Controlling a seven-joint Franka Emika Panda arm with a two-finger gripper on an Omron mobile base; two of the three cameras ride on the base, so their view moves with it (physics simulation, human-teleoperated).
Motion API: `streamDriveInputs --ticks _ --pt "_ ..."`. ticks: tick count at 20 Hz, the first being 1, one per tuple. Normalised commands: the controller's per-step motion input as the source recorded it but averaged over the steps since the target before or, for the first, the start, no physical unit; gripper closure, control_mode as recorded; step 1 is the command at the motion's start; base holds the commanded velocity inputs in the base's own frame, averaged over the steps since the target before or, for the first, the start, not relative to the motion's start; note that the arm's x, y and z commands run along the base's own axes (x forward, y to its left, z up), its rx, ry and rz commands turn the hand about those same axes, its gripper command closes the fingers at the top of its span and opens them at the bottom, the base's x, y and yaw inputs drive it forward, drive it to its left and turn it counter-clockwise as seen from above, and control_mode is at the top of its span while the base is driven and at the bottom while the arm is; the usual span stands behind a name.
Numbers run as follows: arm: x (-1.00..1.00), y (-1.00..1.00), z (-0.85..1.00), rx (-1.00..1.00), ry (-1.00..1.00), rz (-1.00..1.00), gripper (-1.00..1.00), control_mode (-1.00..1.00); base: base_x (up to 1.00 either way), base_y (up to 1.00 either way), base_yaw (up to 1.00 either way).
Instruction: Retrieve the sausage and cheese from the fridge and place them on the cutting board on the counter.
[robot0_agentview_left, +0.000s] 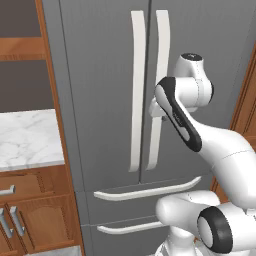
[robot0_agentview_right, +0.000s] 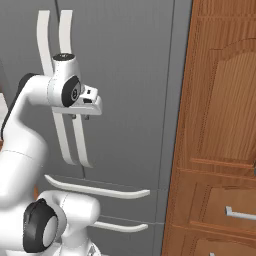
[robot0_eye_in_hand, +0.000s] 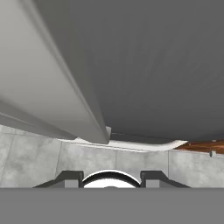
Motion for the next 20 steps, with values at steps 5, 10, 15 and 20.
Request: streamDriveInputs --ticks 5,10,15,20 --pt "0.0 0.0 0.0 0.0 0.0 0.0 -1.0 1.0 0.0 0.0 0.0" --pt "0.0 0.0 0.0 0.0 0.0 0.0 -1.0 1.0 -0.01 0.0 0.0" --pt "0.0 0.0 0.0 0.0 0.0 0.0 -1.0 1.0 -0.29 0.0 0.0" --pt "0.0 0.0 0.0 0.0 0.0 0.0 -1.0 1.0 -0.51 0.0 -0.02"
